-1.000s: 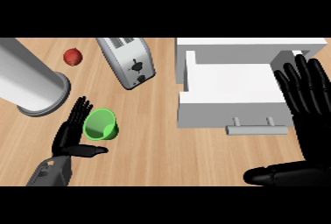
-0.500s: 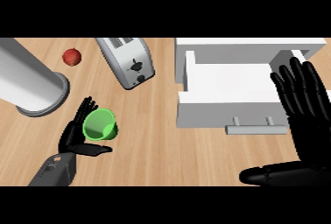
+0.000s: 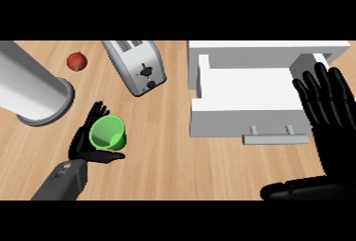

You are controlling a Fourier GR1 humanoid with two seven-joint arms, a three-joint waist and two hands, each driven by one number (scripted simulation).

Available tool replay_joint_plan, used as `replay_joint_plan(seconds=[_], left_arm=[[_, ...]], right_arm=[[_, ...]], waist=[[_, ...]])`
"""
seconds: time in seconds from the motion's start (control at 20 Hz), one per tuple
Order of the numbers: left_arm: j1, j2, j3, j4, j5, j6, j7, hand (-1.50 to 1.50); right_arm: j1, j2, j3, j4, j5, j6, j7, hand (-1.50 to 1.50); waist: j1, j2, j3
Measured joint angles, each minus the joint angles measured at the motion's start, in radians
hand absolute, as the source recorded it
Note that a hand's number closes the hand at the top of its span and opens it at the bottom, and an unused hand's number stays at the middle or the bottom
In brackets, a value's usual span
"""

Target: Pick up the cup, place it into the drawer and close the drawer

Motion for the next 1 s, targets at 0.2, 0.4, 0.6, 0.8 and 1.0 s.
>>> replay_joint_plan(seconds=[0.2,0.4,0.6,0.8,1.0], left_arm=[[-0.003,0.002,-0.002,0.023,0.004,-0.039,-0.003,-1.5],[-0.016,-0.001,0.001,0.033,0.02,-0.091,0.017,-1.5],[-0.021,-0.012,-0.002,0.026,0.031,-0.131,0.023,1.5],[-0.02,-0.02,-0.009,0.01,0.033,-0.137,0.003,1.5],[-0.005,-0.032,-0.018,-0.013,0.022,-0.099,-0.047,1.5]], right_arm=[[-0.014,-0.004,-0.002,-0.01,-0.002,-0.008,0.03,-1.5],[-0.008,-0.012,-0.016,0.012,-0.017,0.01,0.01,-1.5],[-0.013,-0.02,-0.03,0.011,-0.033,0.016,0.016,-1.5],[-0.007,-0.028,-0.043,0.009,-0.044,0.026,0.012,-1.5],[-0.031,-0.025,-0.037,0.011,-0.036,0.011,0.03,-1.5]], waist=[[0.0,0.0,0.0],[-0.002,0.001,-0.001],[-0.004,0.002,-0.001],[-0.005,0.002,-0.001],[-0.003,0.002,-0.001]])
